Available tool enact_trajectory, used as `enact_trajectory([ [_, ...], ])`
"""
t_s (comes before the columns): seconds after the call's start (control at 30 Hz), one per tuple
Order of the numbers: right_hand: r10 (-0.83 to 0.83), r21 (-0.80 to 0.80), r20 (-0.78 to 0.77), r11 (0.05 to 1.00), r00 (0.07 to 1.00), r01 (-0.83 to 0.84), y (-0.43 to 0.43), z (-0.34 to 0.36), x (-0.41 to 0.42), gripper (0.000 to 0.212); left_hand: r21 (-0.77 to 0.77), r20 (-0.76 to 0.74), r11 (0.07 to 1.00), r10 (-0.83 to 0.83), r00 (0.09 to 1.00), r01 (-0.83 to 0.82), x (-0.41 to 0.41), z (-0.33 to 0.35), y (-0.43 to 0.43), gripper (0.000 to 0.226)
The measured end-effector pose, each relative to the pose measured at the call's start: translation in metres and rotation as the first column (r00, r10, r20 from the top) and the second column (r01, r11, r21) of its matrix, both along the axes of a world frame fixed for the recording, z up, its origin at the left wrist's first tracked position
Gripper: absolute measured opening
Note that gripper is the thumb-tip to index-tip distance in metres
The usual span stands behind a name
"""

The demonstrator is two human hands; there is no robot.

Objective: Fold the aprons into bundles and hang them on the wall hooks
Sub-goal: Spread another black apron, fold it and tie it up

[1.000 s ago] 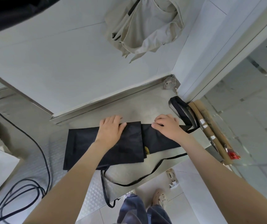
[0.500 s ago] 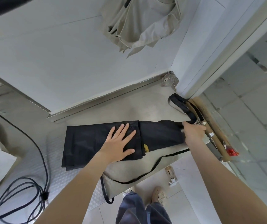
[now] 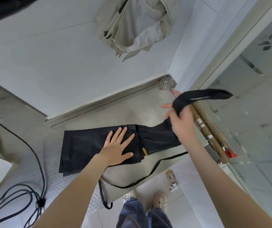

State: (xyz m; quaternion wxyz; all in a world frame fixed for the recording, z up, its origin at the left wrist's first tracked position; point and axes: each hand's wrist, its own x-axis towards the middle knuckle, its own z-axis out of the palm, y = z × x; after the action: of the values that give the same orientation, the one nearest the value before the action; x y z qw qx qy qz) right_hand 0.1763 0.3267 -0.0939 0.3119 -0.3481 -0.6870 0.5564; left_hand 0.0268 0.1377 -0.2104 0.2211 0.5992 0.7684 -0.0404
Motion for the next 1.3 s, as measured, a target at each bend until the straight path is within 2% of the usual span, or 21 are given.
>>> enact_trajectory([
  [0.07,0.314,0.147,0.288,0.919,0.904,-0.366,-0.014,-0.004,-0.008,0.069,-0.007,0.193,0.993,0.113,0.975,-0.114,-0.002,0.001,0.003,0.065],
  [0.1,0.413,0.181,0.5,0.81,0.761,-0.558,-0.021,-0.007,-0.013,0.065,0.017,0.374,0.969,0.221,0.901,-0.245,-0.004,0.003,0.008,0.059],
  [0.13,0.421,0.162,0.685,0.707,0.594,-0.688,-0.028,-0.012,-0.018,0.058,0.015,0.565,0.91,0.335,0.754,-0.415,-0.006,0.008,0.013,0.054],
  [0.17,0.391,0.115,0.799,0.646,0.457,-0.754,-0.035,-0.016,-0.022,0.054,-0.042,0.723,0.799,0.438,0.533,-0.599,-0.008,0.017,0.017,0.049],
  [0.23,0.344,0.074,0.866,0.63,0.363,-0.773,-0.047,-0.03,-0.024,0.055,-0.317,0.851,0.45,0.524,-0.04,-0.835,-0.015,0.04,0.02,0.026],
  [0.27,0.314,0.086,0.88,0.634,0.357,-0.769,-0.051,-0.035,-0.024,0.056,-0.436,0.849,0.287,0.445,-0.285,-0.853,-0.02,0.049,0.018,0.022],
  [0.3,0.274,0.12,0.894,0.615,0.354,-0.779,-0.053,-0.041,-0.025,0.058,-0.519,0.831,0.146,0.319,-0.456,-0.842,-0.026,0.054,0.012,0.025],
  [0.33,0.238,0.147,0.908,0.588,0.344,-0.795,-0.053,-0.048,-0.025,0.06,-0.572,0.804,0.03,0.216,-0.553,-0.82,-0.032,0.057,0.006,0.027],
  [0.37,0.218,0.163,0.914,0.571,0.341,-0.804,-0.053,-0.054,-0.025,0.062,-0.588,0.791,-0.051,0.171,-0.587,-0.807,-0.038,0.058,-0.001,0.031],
  [0.47,0.182,0.183,0.918,0.594,0.353,-0.783,-0.053,-0.068,-0.023,0.066,-0.463,0.823,-0.202,0.264,-0.503,-0.863,-0.044,0.055,-0.015,0.043],
  [0.53,0.114,0.241,0.917,0.605,0.383,-0.759,-0.052,-0.074,-0.02,0.066,-0.238,0.87,-0.132,0.411,-0.272,-0.962,-0.038,0.056,-0.015,0.045],
  [0.6,0.04,0.278,0.923,0.618,0.383,-0.735,-0.047,-0.075,-0.018,0.069,0.038,0.813,0.198,0.564,0.146,-0.979,-0.026,0.052,-0.014,0.055],
  [0.67,-0.01,0.28,0.934,0.641,0.357,-0.715,-0.039,-0.074,-0.014,0.075,0.135,0.522,0.606,0.629,0.576,-0.784,-0.018,0.041,-0.014,0.065],
  [0.7,-0.041,0.287,0.937,0.654,0.346,-0.7,-0.034,-0.074,-0.012,0.075,0.076,0.348,0.753,0.594,0.725,-0.654,-0.015,0.035,-0.016,0.069],
  [0.77,-0.114,0.337,0.925,0.686,0.363,-0.644,-0.026,-0.072,-0.006,0.068,-0.07,0.149,0.877,0.481,0.864,-0.476,-0.01,0.022,-0.02,0.075],
  [0.83,-0.142,0.393,0.899,0.678,0.414,-0.621,-0.025,-0.072,-0.004,0.061,-0.099,0.089,0.89,0.453,0.887,-0.445,-0.007,0.012,-0.024,0.074],
  [0.9,-0.068,0.396,0.893,0.589,0.445,-0.704,-0.03,-0.074,-0.004,0.058,-0.078,0.052,0.884,0.465,0.884,-0.46,-0.005,0.007,-0.025,0.072],
  [1.0,0.112,0.255,0.932,0.475,0.345,-0.842,-0.046,-0.083,-0.008,0.064,-0.062,0.024,0.872,0.487,0.873,-0.485,-0.001,0.003,-0.021,0.069],
  [1.1,0.169,0.16,0.944,0.518,0.284,-0.84,-0.053,-0.099,-0.007,0.053,0.053,0.04,0.839,0.54,0.841,-0.542,0.0,0.003,-0.022,0.061],
  [1.17,0.137,0.202,0.939,0.528,0.317,-0.825,-0.053,-0.102,-0.007,0.053,0.188,0.063,0.719,0.671,0.739,-0.669,-0.006,0.006,-0.028,0.056],
  [1.3,0.083,0.206,0.949,0.566,0.304,-0.798,-0.048,-0.098,-0.009,0.052,0.284,0.047,0.316,0.938,0.342,-0.905,-0.025,0.02,-0.056,0.063],
])
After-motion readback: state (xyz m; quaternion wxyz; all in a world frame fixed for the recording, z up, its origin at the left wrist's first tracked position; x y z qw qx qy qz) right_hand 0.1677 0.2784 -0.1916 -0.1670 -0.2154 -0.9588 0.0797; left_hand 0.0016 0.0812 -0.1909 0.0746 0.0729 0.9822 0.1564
